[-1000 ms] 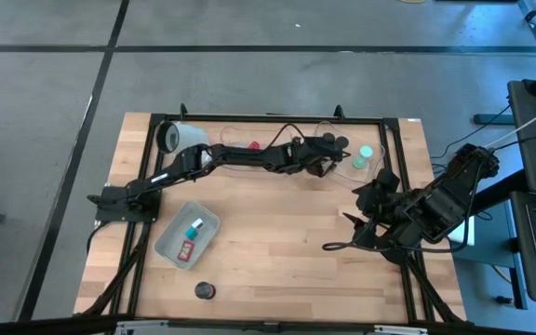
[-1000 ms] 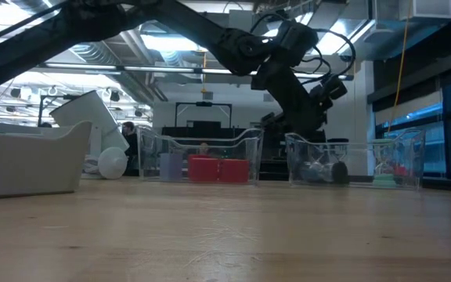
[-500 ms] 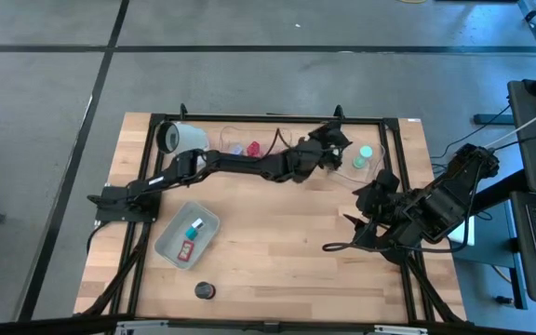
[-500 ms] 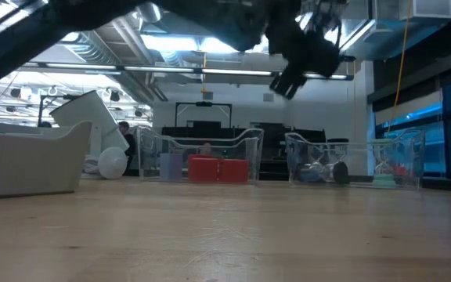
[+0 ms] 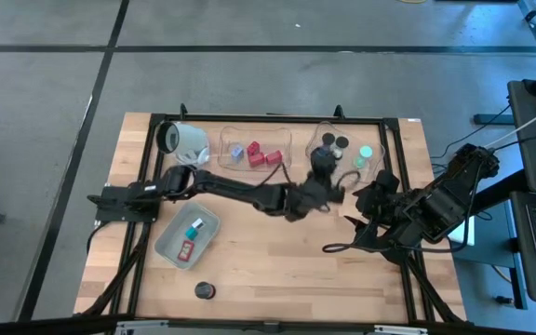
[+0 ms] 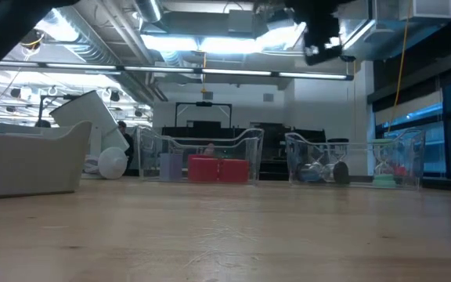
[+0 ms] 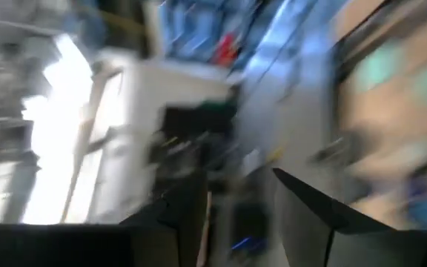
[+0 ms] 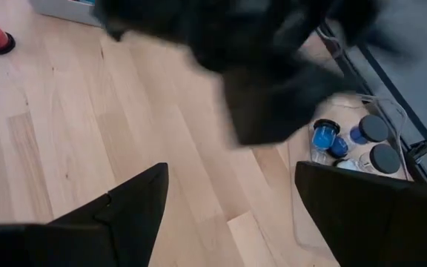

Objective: Pick & Place Office items
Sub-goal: Put the red hourglass into the right transparent bin

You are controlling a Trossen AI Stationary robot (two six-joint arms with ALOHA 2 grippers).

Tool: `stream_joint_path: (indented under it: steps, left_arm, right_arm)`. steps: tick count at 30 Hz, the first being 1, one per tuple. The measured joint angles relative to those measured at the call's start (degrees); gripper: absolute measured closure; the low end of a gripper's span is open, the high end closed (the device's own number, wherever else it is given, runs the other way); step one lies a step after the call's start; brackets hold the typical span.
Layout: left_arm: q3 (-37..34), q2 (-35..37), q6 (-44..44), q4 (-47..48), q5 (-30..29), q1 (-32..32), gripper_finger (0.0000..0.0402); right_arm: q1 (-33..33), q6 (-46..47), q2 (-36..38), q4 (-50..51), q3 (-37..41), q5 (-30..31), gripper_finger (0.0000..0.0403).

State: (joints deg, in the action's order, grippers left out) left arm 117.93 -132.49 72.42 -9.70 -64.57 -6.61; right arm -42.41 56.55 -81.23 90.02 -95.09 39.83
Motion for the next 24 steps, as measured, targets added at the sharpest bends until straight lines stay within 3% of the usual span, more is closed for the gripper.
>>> stream_joint_path:
  steps: [5,9,12,16,19,24]
  left_arm:
    - [-0.02,0.08,-28.39,13.98,17.37,-1.26,0.026]
    - [0.0,0.51,-47.97,22.66,39.12,-1.02,0.026]
    - [-0.02,0.63,-58.56,27.9,55.74,-0.79,0.0259]
    - [-0.02,0.96,-66.4,37.74,74.4,-1.54,0.0258]
    - [-0.07,1.62,-70.87,45.9,79.29,-3.94,0.0258]
    - [0.0,4.44,-78.23,59.22,79.35,-9.36,0.0258]
  right_arm:
    - [0.0,0.56,0.0,-0.01,0.0,-0.06,0.0106]
    - [0.0,1.48,0.0,0.0,0.0,-0.26,0.0106]
    - [0.0,1.42,0.0,-0.01,0.0,-0.26,0.0106]
    - [0.0,1.29,0.0,0.0,0.0,-0.26,0.0106]
    - [0.0,1.47,0.0,0.0,0.0,-0.69,0.0106]
    - [0.0,2.83,-0.02,-0.36,0.01,-1.79,0.0106]
